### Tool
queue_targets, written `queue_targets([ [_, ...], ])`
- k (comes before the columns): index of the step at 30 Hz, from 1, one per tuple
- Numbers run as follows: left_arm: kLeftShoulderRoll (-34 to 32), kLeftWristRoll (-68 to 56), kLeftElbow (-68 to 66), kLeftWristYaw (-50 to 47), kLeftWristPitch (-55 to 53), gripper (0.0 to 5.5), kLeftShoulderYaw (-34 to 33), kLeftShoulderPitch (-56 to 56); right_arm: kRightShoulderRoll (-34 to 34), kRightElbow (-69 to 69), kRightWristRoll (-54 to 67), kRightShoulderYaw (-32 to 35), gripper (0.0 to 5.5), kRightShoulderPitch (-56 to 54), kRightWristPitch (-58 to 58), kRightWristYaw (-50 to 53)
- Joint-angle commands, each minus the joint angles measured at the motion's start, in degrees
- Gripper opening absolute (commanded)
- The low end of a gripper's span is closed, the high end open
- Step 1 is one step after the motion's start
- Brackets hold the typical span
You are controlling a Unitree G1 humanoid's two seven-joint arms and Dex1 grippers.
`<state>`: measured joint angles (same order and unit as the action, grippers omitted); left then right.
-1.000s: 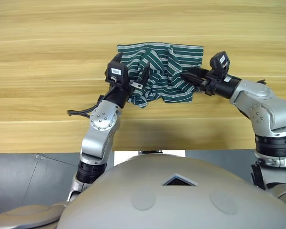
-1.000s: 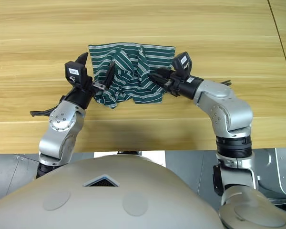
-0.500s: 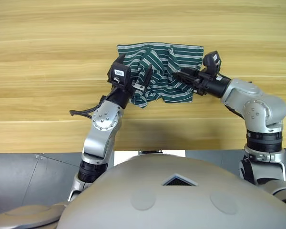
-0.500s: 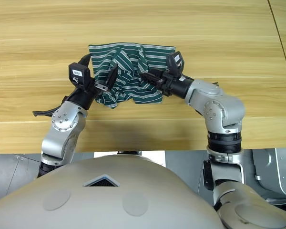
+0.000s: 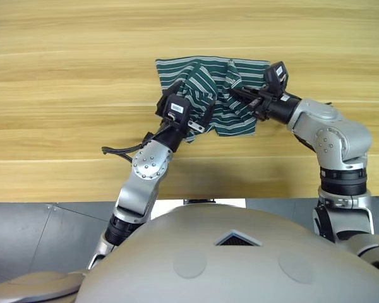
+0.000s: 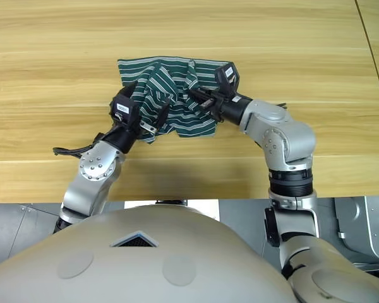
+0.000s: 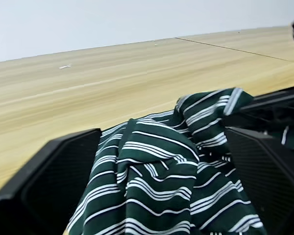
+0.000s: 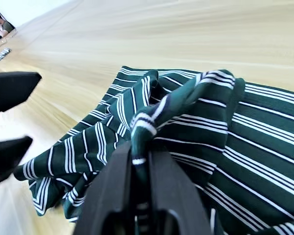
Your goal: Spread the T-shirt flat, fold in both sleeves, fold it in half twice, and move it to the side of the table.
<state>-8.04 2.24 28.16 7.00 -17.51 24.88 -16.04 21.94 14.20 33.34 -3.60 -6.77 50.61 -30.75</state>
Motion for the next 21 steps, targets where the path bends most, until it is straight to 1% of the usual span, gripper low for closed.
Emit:
queue_targets([
  [1,-0.42,3.30,-1.86,1.09,-3.76,4.53,2.73,3.23,-0.33,0.02,-0.44,0.97,0.05,-1.34,-0.86,0.44],
  [5,0.58,4.84,-4.88,1.59,-6.35,4.53,4.07,6.68,0.16,1.18,-1.42,1.11,0.05,-1.54,-2.42,0.45],
  [9,2.00,5.72,-10.32,1.60,-7.98,4.53,4.35,10.68,2.01,-0.35,-3.55,1.74,0.05,-0.79,-7.13,-1.79],
  [10,2.09,6.11,-11.31,1.66,-8.25,4.35,4.41,11.37,2.50,-1.33,-4.04,1.97,0.00,-0.33,-8.70,-2.76],
  [11,2.02,6.46,-12.02,1.71,-8.45,4.30,4.45,11.85,2.96,-2.68,-4.54,2.15,0.00,0.18,-10.42,-3.87],
  [13,1.61,7.05,-13.23,1.66,-8.37,3.99,4.40,12.39,4.14,-7.93,-5.96,2.65,0.00,1.23,-15.61,-7.38],
  [15,1.27,7.10,-14.20,1.83,-7.97,3.70,4.31,12.71,5.37,-16.20,-7.60,3.59,0.00,1.37,-22.42,-11.86],
  [21,0.89,8.73,-15.93,2.49,-8.04,2.74,4.97,13.22,5.84,-48.71,-13.07,5.36,0.00,-4.47,-44.71,-23.66],
])
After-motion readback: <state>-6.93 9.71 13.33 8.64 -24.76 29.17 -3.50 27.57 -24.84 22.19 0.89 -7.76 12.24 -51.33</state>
